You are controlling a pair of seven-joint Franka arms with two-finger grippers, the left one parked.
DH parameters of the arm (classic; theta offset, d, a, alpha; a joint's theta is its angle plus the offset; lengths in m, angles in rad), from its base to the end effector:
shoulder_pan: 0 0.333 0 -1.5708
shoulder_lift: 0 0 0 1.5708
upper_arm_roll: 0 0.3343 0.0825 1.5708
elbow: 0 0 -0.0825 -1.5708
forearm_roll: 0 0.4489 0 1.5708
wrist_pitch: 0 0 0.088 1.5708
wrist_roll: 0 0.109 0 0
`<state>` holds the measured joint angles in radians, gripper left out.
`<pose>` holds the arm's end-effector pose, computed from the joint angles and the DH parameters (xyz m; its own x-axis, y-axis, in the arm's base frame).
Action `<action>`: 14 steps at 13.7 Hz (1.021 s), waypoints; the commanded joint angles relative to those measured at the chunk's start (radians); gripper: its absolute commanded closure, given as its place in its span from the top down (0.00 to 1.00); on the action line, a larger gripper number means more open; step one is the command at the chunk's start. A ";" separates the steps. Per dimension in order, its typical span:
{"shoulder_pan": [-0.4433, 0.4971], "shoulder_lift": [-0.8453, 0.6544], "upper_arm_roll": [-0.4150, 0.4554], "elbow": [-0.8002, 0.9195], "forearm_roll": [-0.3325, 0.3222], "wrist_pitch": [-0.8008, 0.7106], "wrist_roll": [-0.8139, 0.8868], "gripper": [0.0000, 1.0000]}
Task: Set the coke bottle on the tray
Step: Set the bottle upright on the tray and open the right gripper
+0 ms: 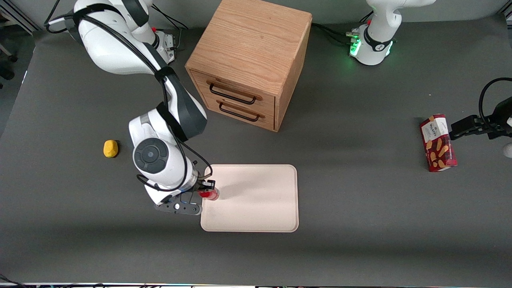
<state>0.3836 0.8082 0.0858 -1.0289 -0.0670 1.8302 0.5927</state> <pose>0.7626 0.3540 0.3575 0.9913 -0.1319 -0.0023 -0.1319 -0.9913 0.0048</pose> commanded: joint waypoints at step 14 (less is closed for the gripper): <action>0.001 0.037 -0.001 -0.014 -0.016 0.047 0.019 1.00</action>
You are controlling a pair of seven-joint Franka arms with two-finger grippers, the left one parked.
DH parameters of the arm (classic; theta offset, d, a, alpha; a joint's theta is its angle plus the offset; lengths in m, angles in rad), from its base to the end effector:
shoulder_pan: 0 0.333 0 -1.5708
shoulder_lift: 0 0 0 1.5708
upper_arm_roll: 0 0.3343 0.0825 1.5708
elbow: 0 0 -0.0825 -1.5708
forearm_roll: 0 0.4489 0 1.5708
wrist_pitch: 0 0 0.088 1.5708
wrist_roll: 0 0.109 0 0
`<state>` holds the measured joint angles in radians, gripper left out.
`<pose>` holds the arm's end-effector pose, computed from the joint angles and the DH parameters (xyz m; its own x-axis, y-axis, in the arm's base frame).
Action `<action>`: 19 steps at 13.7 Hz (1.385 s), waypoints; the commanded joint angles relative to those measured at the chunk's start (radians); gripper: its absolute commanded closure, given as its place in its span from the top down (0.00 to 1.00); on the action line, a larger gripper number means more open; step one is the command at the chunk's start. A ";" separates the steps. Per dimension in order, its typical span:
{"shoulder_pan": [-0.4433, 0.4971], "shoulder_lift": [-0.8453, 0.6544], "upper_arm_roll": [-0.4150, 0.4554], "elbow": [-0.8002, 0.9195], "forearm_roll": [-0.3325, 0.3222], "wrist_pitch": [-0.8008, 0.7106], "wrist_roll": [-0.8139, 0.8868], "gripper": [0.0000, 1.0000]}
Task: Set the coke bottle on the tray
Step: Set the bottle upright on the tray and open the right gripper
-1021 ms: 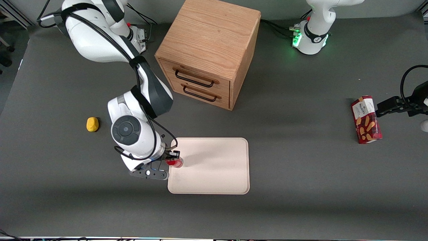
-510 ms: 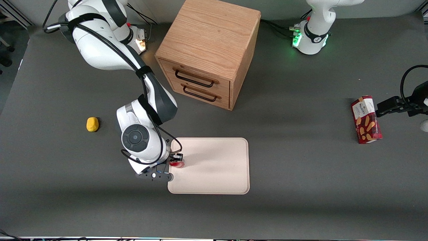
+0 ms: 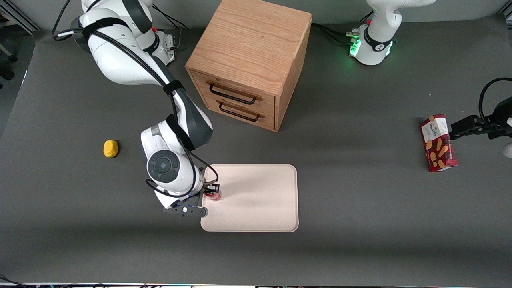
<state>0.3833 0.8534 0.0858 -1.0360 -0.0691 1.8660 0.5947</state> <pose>0.7654 0.3552 0.3187 0.9910 -0.1331 -0.0167 -0.1329 -0.9910 0.0126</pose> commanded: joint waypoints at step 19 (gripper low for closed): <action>-0.142 -0.394 0.110 -0.013 -0.001 -0.500 -0.007 1.00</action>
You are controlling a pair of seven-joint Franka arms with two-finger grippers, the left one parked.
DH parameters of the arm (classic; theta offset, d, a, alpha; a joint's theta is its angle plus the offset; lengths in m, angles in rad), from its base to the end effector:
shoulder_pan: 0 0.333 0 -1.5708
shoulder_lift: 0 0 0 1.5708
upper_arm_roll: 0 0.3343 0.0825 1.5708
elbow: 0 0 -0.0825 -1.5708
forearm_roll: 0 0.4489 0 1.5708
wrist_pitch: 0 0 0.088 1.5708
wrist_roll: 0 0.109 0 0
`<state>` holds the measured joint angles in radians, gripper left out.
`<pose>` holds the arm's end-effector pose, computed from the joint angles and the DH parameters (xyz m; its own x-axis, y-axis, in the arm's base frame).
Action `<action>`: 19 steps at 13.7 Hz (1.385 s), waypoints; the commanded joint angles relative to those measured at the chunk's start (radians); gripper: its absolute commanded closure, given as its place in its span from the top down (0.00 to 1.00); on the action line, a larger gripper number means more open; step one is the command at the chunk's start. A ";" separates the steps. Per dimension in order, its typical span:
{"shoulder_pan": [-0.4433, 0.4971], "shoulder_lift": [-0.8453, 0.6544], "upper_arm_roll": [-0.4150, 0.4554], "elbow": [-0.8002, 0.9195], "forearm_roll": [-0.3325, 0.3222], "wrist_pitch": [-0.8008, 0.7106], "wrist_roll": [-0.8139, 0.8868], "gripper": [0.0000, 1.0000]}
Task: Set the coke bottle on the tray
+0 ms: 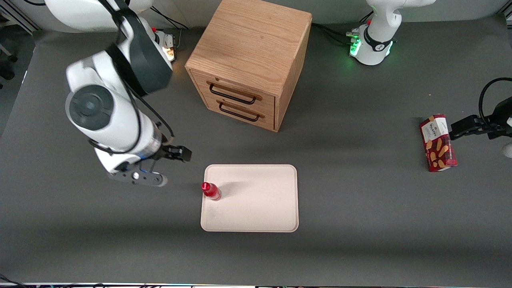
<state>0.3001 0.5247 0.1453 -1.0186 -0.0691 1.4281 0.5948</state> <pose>0.7016 0.2911 0.5600 0.9807 -0.1719 -0.0935 -0.1669 -0.9842 0.0590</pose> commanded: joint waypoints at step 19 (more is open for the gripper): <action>-0.256 -0.436 -0.204 -0.495 0.061 0.153 -0.693 1.00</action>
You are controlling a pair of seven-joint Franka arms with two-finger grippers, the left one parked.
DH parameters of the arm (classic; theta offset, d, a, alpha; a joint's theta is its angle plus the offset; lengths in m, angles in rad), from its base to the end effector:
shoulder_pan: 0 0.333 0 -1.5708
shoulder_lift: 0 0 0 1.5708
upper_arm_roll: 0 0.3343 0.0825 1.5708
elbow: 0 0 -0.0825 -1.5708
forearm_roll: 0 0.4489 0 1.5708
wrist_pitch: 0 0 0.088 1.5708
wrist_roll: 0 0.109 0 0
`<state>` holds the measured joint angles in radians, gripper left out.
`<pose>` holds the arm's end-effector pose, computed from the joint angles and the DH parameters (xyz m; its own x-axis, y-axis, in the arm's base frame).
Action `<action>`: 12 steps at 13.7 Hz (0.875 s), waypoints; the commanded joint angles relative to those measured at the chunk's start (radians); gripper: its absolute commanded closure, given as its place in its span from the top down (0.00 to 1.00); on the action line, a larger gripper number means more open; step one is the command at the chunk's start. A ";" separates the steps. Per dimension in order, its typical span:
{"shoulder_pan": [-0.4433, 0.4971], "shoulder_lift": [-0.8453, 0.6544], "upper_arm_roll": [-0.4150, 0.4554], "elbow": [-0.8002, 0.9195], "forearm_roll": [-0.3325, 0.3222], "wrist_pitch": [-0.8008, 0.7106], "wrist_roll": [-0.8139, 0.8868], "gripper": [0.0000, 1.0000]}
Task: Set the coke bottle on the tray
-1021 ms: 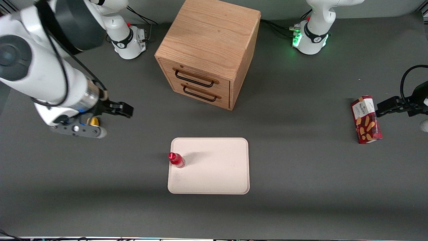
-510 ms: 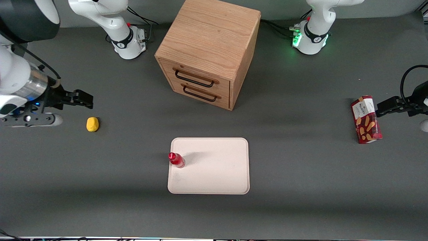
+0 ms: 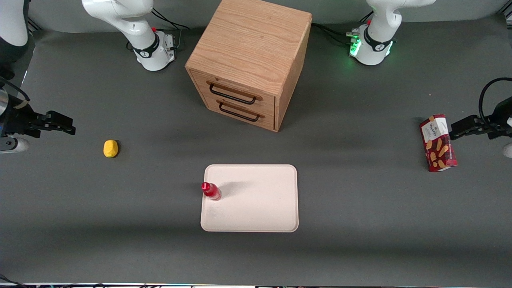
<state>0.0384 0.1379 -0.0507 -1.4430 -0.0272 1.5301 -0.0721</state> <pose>0.6596 -0.0089 0.6176 0.9969 0.0588 -0.0529 0.0604 -0.9977 0.0304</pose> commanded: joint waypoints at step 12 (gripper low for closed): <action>0.006 -0.046 -0.020 -0.071 0.020 0.116 -0.020 1.00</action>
<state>0.0390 0.1253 -0.0603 -1.4802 -0.0247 1.6442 -0.0750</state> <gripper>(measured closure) 0.000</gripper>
